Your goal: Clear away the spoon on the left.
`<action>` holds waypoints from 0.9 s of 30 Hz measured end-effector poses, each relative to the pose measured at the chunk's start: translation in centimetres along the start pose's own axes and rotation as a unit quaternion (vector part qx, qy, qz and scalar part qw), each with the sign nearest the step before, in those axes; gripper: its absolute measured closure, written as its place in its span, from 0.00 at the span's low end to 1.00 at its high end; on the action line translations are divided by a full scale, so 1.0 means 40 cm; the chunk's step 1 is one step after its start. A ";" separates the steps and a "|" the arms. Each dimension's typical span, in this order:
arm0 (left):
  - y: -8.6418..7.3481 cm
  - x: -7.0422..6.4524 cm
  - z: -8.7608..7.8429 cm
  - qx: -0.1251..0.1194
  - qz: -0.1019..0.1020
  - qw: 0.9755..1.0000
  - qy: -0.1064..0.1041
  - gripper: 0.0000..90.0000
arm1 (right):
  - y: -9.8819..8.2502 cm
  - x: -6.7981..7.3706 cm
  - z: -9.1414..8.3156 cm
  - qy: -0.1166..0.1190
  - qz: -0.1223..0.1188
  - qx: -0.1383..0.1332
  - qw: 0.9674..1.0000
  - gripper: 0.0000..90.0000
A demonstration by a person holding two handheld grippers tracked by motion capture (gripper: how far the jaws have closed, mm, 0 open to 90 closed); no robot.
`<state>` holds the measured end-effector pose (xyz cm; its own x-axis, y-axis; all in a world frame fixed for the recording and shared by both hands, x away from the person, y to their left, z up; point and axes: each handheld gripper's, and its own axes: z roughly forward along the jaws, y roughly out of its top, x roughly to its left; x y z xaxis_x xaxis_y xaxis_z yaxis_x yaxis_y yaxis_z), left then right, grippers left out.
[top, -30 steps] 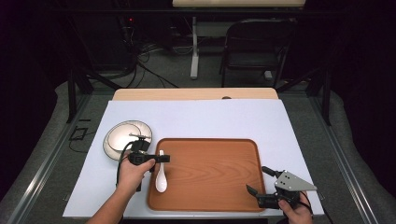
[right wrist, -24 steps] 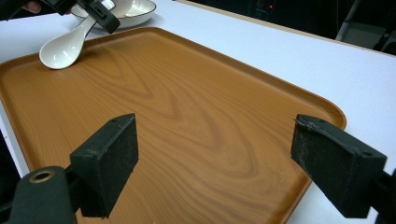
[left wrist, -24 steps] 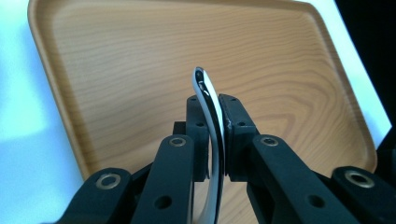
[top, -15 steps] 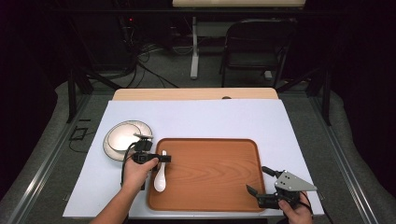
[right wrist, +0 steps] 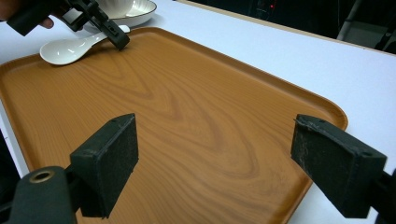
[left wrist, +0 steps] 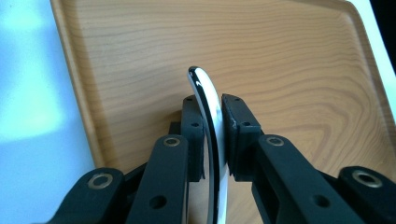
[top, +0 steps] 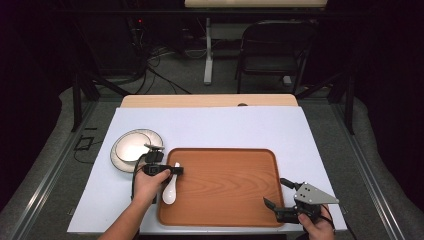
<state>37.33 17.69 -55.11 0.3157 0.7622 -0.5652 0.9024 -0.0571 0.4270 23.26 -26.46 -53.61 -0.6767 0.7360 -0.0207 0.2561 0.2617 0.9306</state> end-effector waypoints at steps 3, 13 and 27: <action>0.001 0.001 -0.003 0.002 0.004 1.000 0.004 0.88 | 0.000 0.001 0.001 0.000 0.001 0.001 1.000 0.16; 0.002 0.000 -0.010 -0.005 0.006 1.000 0.015 0.80 | 0.000 0.001 0.000 0.000 0.001 0.001 1.000 0.16; 0.009 -0.015 -0.046 -0.031 0.045 0.997 0.053 0.57 | 0.000 0.000 0.000 -0.001 0.000 0.000 1.000 0.16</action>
<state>36.94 18.42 -53.31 0.3584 0.8200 -0.4463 0.8510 -0.0904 0.5174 23.26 -26.44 -53.60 -0.6760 0.7366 -0.0214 0.2564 0.2624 0.9303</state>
